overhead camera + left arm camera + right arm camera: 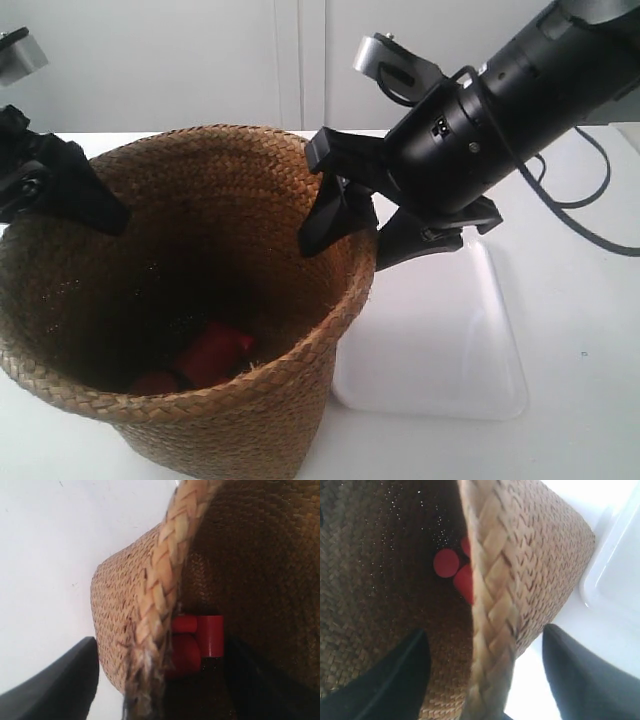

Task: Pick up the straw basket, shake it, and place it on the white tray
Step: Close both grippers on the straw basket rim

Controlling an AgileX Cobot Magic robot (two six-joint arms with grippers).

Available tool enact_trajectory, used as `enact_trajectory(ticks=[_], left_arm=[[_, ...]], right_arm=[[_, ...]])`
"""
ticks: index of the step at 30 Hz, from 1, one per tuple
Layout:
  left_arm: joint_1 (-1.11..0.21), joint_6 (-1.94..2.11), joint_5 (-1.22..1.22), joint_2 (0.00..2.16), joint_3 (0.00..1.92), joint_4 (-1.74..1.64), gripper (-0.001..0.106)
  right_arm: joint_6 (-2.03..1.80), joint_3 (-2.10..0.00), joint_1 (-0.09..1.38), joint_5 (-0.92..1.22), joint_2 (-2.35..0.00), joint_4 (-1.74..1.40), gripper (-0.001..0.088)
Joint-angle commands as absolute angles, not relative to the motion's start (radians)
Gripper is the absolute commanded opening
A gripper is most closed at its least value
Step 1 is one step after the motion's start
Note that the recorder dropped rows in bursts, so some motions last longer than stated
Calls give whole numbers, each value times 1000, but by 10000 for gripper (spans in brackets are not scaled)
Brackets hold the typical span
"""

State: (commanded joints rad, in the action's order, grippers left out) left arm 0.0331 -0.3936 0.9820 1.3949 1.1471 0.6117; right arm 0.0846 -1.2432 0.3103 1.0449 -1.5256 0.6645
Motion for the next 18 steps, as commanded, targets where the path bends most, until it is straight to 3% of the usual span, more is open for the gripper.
enact_trajectory(ticks=[6,11,13,15,18], left_arm=[[33,-398,961,1419,1147,633,406],[33,-398,957,1423,1147,674,137],[33,-398,954,1423,1147,687,18],[33,-400,952,1423,1147,700,0],[33,-413,950,1421,1147,721,0]], right_arm=[[93,-1243,310,1015,-1548,669,512],[120,-1243,310,1008,-1561,669,311],[120,-1243,310,1005,-1563,669,182],[120,-1243,310,988,-1563,669,33],[100,-1243,310,955,-1561,669,0]])
